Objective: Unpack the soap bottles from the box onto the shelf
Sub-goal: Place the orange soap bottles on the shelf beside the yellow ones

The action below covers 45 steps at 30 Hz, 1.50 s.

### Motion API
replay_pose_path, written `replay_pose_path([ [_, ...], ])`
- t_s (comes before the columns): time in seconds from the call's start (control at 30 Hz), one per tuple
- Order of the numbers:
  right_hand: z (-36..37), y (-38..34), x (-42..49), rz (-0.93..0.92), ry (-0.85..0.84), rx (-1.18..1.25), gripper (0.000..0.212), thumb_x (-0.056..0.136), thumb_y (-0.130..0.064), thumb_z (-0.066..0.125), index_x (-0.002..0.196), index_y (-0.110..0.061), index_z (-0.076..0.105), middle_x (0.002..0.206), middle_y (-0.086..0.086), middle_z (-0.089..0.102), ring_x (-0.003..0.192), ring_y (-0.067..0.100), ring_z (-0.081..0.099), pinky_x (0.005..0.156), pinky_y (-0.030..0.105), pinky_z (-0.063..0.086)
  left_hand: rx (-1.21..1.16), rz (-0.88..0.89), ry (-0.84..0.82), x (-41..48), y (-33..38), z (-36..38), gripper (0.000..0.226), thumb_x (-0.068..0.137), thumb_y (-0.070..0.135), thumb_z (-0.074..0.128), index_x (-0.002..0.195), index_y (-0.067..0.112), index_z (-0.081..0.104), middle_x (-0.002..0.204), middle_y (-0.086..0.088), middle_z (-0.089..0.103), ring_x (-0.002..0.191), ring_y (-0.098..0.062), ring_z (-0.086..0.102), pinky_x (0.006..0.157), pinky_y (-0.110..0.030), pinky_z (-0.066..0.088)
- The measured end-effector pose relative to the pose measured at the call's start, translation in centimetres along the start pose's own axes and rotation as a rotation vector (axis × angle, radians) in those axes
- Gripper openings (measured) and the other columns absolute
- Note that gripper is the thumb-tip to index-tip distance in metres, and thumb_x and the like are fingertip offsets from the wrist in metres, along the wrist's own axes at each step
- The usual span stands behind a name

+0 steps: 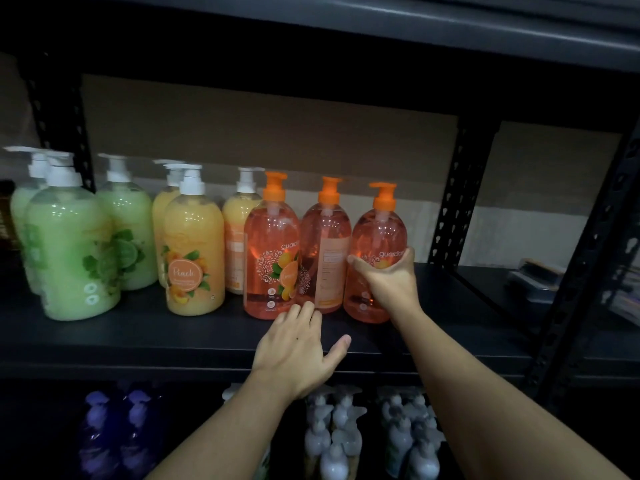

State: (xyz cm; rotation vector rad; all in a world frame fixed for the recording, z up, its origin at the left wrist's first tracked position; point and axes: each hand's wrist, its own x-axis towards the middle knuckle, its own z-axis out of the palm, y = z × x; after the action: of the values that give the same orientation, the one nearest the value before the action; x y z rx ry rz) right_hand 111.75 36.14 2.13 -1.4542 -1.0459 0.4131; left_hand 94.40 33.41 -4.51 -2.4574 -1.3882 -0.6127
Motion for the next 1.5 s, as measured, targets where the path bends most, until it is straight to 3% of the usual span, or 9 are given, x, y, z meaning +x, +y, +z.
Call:
replay_pose_path([
  [0.3, 0.1, 0.4, 0.2, -0.008, -0.005, 0.001, 0.091, 0.06, -0.05, 0.088, 0.13, -0.025, 0.035, 0.124, 0.002, 0.057, 0.114, 0.022, 0.058, 0.098, 0.04, 0.05, -0.009, 0.001, -0.006, 0.0, 0.0, -0.1, 0.076, 0.09, 0.067, 0.008, 0.124, 0.016, 0.052, 0.12, 0.004, 0.047, 0.111, -0.015, 0.042, 0.102, -0.03, 0.034],
  [0.43, -0.1, 0.2, 0.1, -0.007, -0.019, 0.004, 0.09, 0.064, -0.046, 0.088, 0.132, -0.024, 0.034, 0.122, -0.001, 0.054, 0.11, 0.018, 0.056, 0.083, 0.026, 0.047, -0.013, -0.001, -0.02, 0.0, 0.0, -0.2, 0.076, 0.09, 0.067, 0.008, 0.126, 0.015, 0.051, 0.121, 0.004, 0.047, 0.112, -0.015, 0.042, 0.103, -0.03, 0.034],
  [0.6, 0.0, 0.4, 0.1, -0.003, -0.006, 0.002, 0.094, 0.062, -0.049, 0.088, 0.136, -0.025, 0.035, 0.126, 0.001, 0.057, 0.116, 0.021, 0.057, 0.096, 0.034, 0.047, -0.028, -0.004, -0.025, 0.0, 0.0, -0.3, 0.075, 0.091, 0.066, 0.01, 0.126, 0.014, 0.052, 0.12, 0.004, 0.047, 0.111, -0.015, 0.042, 0.103, -0.03, 0.035],
  [0.8, -1.2, -0.3, -0.3, 0.028, -0.088, -0.111, 0.114, 0.067, -0.05, 0.085, 0.154, -0.021, 0.016, 0.14, 0.003, 0.05, 0.113, 0.02, 0.06, 0.084, 0.021, 0.047, -0.064, 0.007, -0.098, 0.1, -0.2, -0.9, 0.071, 0.092, 0.068, 0.014, 0.117, 0.014, 0.053, 0.113, 0.003, 0.044, 0.109, -0.016, 0.042, 0.102, -0.03, 0.034],
  [0.9, -2.6, -0.4, -1.7, 0.035, -0.106, -0.256, 0.125, 0.067, -0.052, 0.085, 0.158, -0.019, 0.006, 0.151, 0.008, 0.04, 0.132, 0.026, 0.048, 0.105, 0.037, 0.047, -0.054, -0.022, -0.212, 0.3, 0.3, -1.8, 0.071, 0.095, 0.067, 0.017, 0.124, 0.013, 0.052, 0.121, -0.001, 0.046, 0.116, -0.019, 0.044, 0.103, -0.034, 0.035],
  [0.97, -3.7, -0.7, -2.7, 0.044, -0.112, -0.311, 0.118, 0.07, -0.051, 0.083, 0.157, -0.017, 0.011, 0.154, 0.008, 0.034, 0.142, 0.028, 0.035, 0.114, 0.048, 0.037, -0.028, -0.061, -0.287, 0.3, 0.9, -2.5, 0.069, 0.098, 0.065, 0.019, 0.129, 0.012, 0.05, 0.127, -0.003, 0.047, 0.122, -0.021, 0.045, 0.103, -0.038, 0.037],
  [1.07, -6.1, -1.6, -4.2, 0.029, -0.124, -0.359, 0.1, 0.082, -0.037, 0.078, 0.157, -0.017, 0.015, 0.158, 0.008, 0.03, 0.145, 0.027, 0.029, 0.117, 0.045, 0.032, -0.052, -0.111, -0.313, -0.2, 2.1, -3.7, 0.059, 0.101, 0.057, 0.026, 0.135, 0.012, 0.044, 0.134, -0.005, 0.047, 0.126, -0.024, 0.046, 0.101, -0.041, 0.041],
  [1.33, -14.7, -4.0, -13.7, -0.1, -0.149, -0.479, 0.054, 0.089, -0.027, 0.069, 0.14, -0.023, 0.049, 0.138, 0.001, 0.054, 0.127, 0.015, 0.05, 0.105, 0.03, 0.041, -0.364, -0.068, -0.263, -4.1, 7.9, -8.7, 0.045, 0.101, 0.043, 0.04, 0.134, 0.014, 0.044, 0.135, -0.004, 0.047, 0.125, -0.024, 0.047, 0.096, -0.038, 0.044],
  [1.5, -24.3, -1.8, -22.7, -0.108, -0.12, -0.656, 0.036, 0.088, -0.028, 0.069, 0.123, -0.026, 0.063, 0.123, -0.006, 0.061, 0.115, 0.009, 0.056, 0.098, 0.02, 0.042, -0.526, 0.122, -0.291, -7.5, 16.8, -9.3, 0.038, 0.098, 0.04, 0.049, 0.128, 0.015, 0.051, 0.129, -0.003, 0.054, 0.12, -0.021, 0.05, 0.098, -0.035, 0.043],
])
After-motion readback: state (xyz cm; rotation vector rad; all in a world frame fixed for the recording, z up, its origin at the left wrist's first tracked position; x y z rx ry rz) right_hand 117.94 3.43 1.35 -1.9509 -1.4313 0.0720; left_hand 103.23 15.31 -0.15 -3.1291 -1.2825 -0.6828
